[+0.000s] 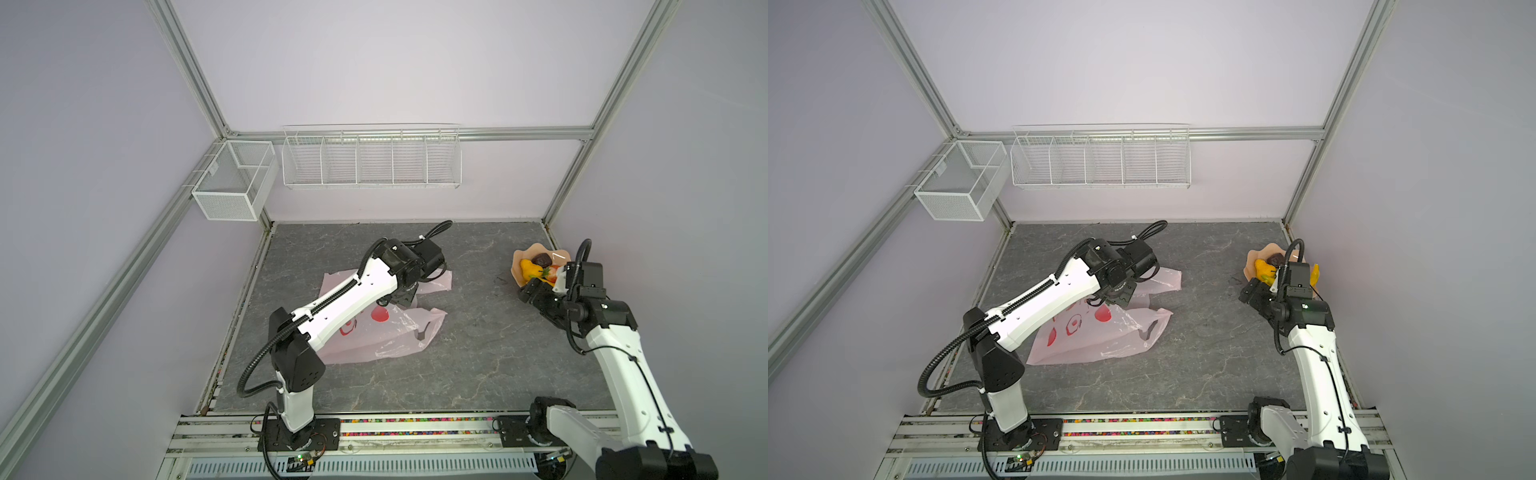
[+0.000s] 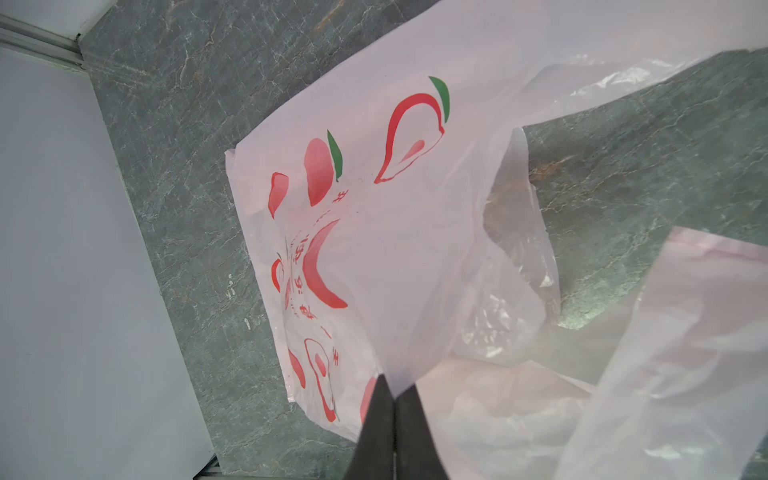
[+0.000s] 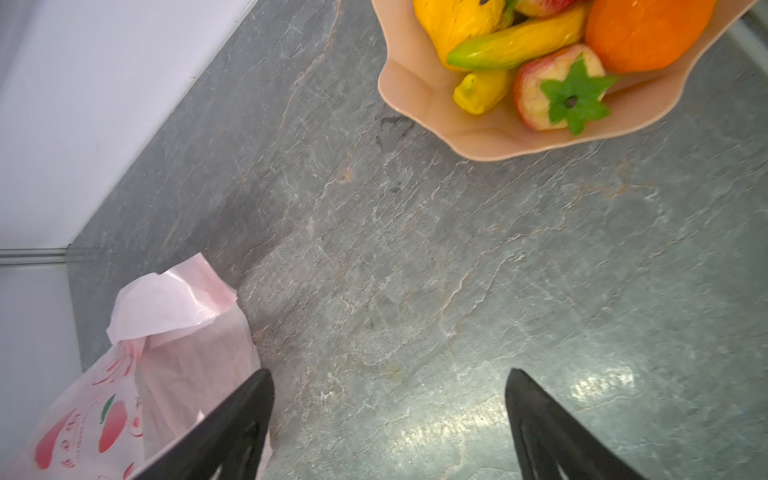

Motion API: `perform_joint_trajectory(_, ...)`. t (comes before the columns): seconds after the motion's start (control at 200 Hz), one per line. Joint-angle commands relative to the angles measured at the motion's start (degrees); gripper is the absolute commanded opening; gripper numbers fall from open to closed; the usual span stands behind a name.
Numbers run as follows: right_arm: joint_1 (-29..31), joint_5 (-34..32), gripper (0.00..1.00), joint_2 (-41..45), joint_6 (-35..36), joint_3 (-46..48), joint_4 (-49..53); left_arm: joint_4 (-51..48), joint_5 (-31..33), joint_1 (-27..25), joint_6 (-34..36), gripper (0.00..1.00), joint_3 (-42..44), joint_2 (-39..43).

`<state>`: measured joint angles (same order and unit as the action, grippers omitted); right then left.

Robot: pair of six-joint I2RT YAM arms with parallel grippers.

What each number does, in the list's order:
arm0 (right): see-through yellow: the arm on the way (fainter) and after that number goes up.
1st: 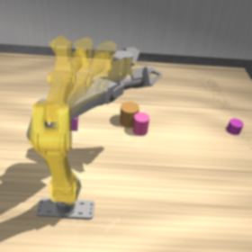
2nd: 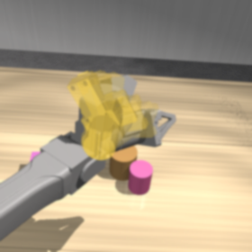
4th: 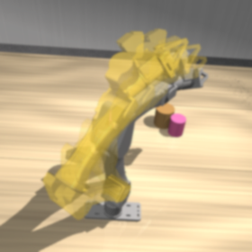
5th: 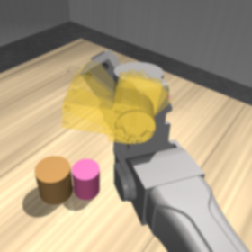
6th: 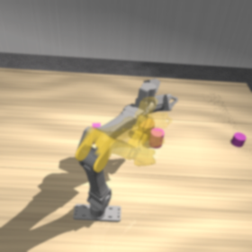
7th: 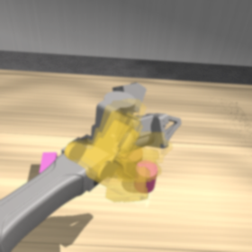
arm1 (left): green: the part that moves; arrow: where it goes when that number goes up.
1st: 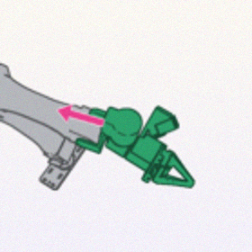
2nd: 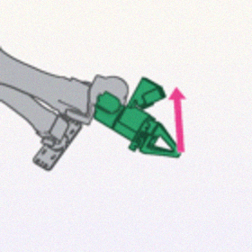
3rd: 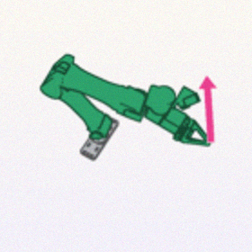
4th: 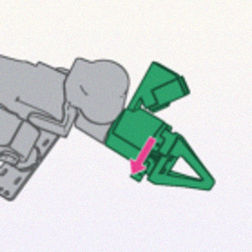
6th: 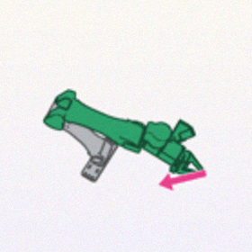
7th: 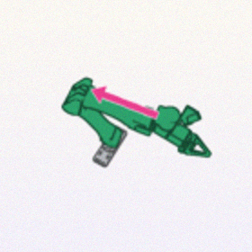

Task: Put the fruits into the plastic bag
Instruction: 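Hold the bag open with left gripper while right gripper reaches into bowl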

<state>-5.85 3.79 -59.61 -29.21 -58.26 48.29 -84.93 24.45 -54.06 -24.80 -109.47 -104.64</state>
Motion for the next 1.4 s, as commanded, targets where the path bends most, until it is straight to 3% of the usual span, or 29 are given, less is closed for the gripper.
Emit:
perform_joint_trajectory(0.0, -0.86, -5.97, 0.90, -3.66, 6.98, -2.63, 3.74, 0.95, 0.64, 0.10, -0.25, 0.00, 1.03, 3.08)
perform_joint_trajectory(0.23, -0.94, -12.45, 0.96, -15.79, 13.46, -9.68, 4.77, 3.39, -0.76, 0.36, -0.67, 0.00, 3.95, 5.60)
perform_joint_trajectory(0.47, -1.43, -20.11, 0.99, -27.12, 14.07, -18.43, 3.97, 4.90, -2.04, 0.62, -0.60, 0.00, 5.61, 7.34)
perform_joint_trajectory(0.775, -6.97, -16.89, 0.90, -38.43, 11.52, -28.52, 8.83, 5.87, -2.38, 0.89, -0.80, 0.00, 7.92, 9.20)
perform_joint_trajectory(1.02, -10.55, -13.62, 0.86, -38.67, 13.17, -26.54, 8.80, 6.73, -3.25, 1.05, -1.14, 0.00, 10.01, 10.48)
perform_joint_trajectory(1.4, -10.82, -10.25, 0.83, -41.36, 13.65, -24.09, 7.07, 7.79, -4.08, 0.99, -1.31, 0.00, 10.16, 10.03)
